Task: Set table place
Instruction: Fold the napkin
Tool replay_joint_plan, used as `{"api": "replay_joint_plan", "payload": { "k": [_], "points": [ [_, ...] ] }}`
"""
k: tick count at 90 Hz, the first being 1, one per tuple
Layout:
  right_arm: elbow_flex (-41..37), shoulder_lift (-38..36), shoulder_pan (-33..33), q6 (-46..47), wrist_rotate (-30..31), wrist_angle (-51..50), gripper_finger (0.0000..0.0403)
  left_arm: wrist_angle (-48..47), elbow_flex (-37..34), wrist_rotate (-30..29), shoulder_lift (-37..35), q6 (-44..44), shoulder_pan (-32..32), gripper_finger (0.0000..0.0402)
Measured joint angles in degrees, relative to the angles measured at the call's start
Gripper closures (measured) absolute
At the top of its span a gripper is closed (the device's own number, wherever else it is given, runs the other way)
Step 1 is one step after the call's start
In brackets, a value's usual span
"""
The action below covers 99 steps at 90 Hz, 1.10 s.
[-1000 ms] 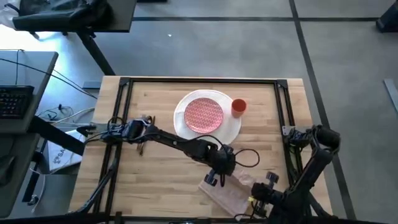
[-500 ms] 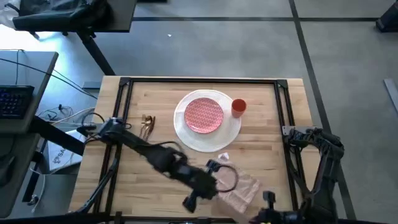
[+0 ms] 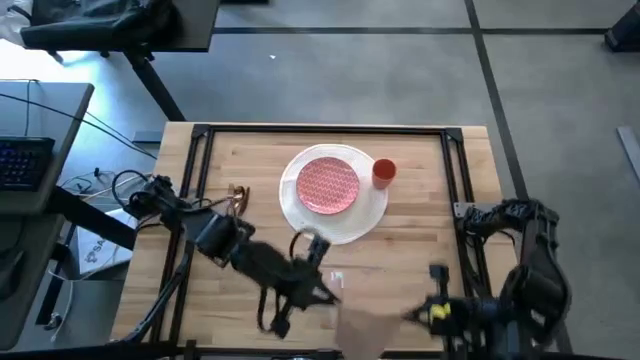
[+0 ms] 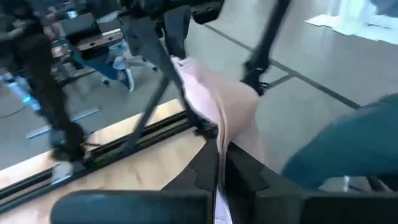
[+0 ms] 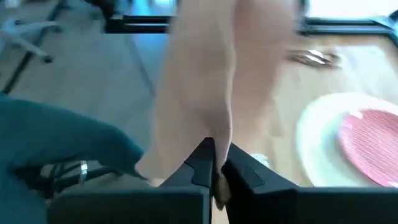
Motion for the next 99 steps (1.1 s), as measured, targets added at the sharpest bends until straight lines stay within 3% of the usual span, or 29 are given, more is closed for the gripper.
{"api": "replay_joint_plan", "payload": {
  "k": [6,20,31,40,54,69,83,99],
  "points": [
    [-0.20,-0.94,-3.12,2.35,-0.88,-3.75,0.0403,-0.86,0.00,1.31,0.04,0.00,3.18,0.0401],
    [-2.25,-4.51,-9.53,-3.62,-2.46,-3.18,0.0403,-2.80,-0.02,1.28,0.18,1.09,10.22,0.0401],
    [-8.74,-8.38,-13.74,-6.85,-3.68,-3.02,0.0403,-7.66,-0.02,-0.93,-0.11,1.55,14.86,0.0401],
    [-18.19,-12.05,-17.69,-5.74,-5.26,-3.06,0.0403,-13.92,-1.09,-1.16,0.00,0.33,18.17,0.0401],
    [-36.30,-17.26,-23.48,-2.69,-7.02,-0.31,0.0403,-15.48,-9.28,-2.25,0.72,-1.47,21.38,0.0401],
    [-53.00,-20.46,-28.78,1.83,-6.99,5.24,0.0403,-12.28,-18.40,-14.05,0.59,1.24,22.53,0.0401],
    [-59.23,-20.62,-29.68,6.96,-4.51,5.36,0.0403,-7.06,-22.59,-18.04,0.67,4.74,23.30,0.0401],
    [-56.80,-20.68,-24.24,3.66,-10.41,9.19,0.0403,-8.74,-22.62,-9.36,-0.27,5.01,19.60,0.0401]
  ]
}}
